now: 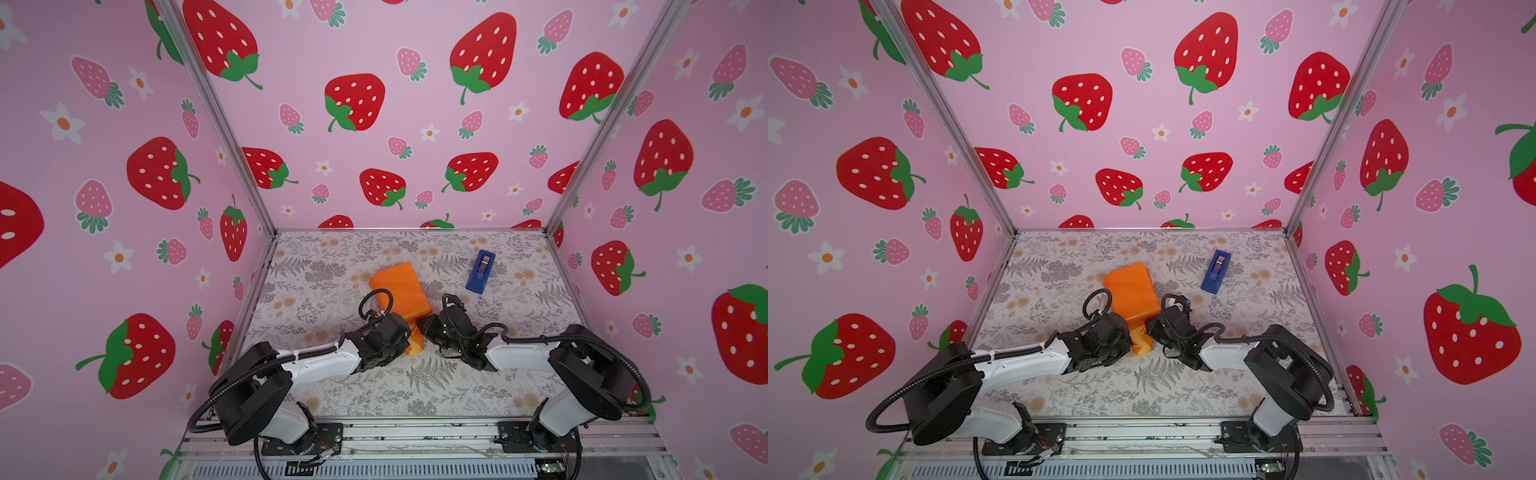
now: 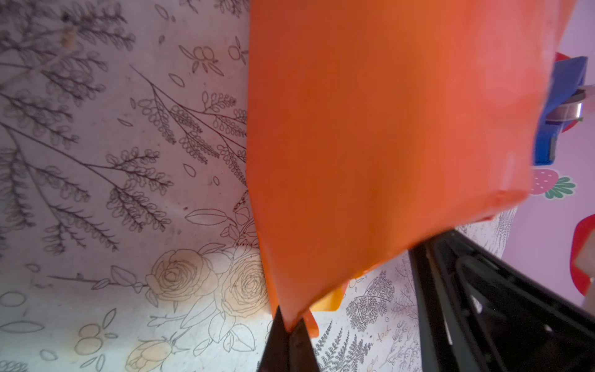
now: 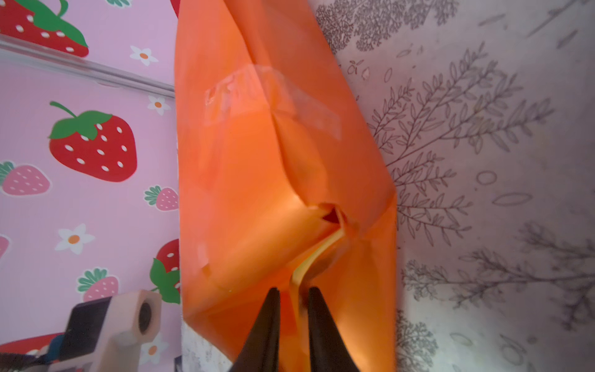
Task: Wrap a gift box in wrapping paper
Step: Fold the wrapping paper for the gift box.
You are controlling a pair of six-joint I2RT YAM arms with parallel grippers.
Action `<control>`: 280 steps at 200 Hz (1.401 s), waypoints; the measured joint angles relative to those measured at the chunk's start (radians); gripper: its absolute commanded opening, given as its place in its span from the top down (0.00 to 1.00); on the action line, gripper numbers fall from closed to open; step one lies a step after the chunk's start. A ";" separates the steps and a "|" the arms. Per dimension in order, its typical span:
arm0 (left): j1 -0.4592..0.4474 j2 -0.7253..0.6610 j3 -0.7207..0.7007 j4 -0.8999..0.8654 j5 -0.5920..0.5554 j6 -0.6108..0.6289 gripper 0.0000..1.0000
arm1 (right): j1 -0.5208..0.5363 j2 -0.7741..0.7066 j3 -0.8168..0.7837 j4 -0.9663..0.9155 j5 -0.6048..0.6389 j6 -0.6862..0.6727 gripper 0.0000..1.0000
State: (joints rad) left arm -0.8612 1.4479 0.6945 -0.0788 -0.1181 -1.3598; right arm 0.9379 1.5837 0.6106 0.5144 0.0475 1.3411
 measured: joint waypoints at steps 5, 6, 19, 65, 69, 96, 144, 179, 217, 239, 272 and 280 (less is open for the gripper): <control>0.001 0.000 0.000 0.000 0.000 0.000 1.00 | 0.001 -0.006 -0.001 -0.005 -0.005 -0.007 0.62; 0.001 0.000 0.000 0.000 0.000 0.000 1.00 | 0.000 -0.007 -0.002 -0.005 -0.008 -0.006 0.61; 0.002 0.000 0.000 0.000 0.000 0.000 1.00 | 0.000 -0.030 -0.003 -0.023 -0.023 -0.029 0.53; 0.004 0.000 0.000 -0.001 0.000 0.000 1.00 | -0.021 -0.182 -0.033 -0.127 -0.066 -0.141 0.41; 0.004 0.000 0.000 -0.001 0.000 0.000 1.00 | -0.026 -0.196 -0.039 -0.137 -0.066 -0.147 0.41; 0.004 0.000 0.000 -0.001 0.002 -0.001 1.00 | -0.092 -0.294 -0.095 -0.203 -0.079 -0.200 0.56; 0.006 0.008 0.000 0.000 0.011 0.000 1.00 | -0.192 -0.175 -0.122 -0.216 -0.219 -0.318 0.80; 0.007 0.015 0.000 -0.001 0.017 0.000 1.00 | -0.189 -0.033 -0.140 -0.087 -0.340 -0.337 0.86; 0.007 0.015 0.000 -0.001 0.023 0.000 1.00 | -0.185 0.067 -0.142 0.072 -0.414 -0.320 0.89; 0.007 0.015 0.000 -0.002 0.024 0.000 1.00 | -0.183 0.085 -0.136 0.113 -0.426 -0.314 0.90; 0.009 0.019 0.000 -0.002 0.025 0.000 1.00 | -0.183 0.124 -0.097 0.152 -0.433 -0.310 0.91; 0.009 0.020 0.000 -0.002 0.026 0.000 1.00 | -0.183 0.131 -0.088 0.156 -0.434 -0.310 0.92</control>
State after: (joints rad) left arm -0.8524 1.4677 0.6945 -0.0807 -0.0925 -1.3594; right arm 0.7547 1.7149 0.5224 0.6704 -0.3862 1.0313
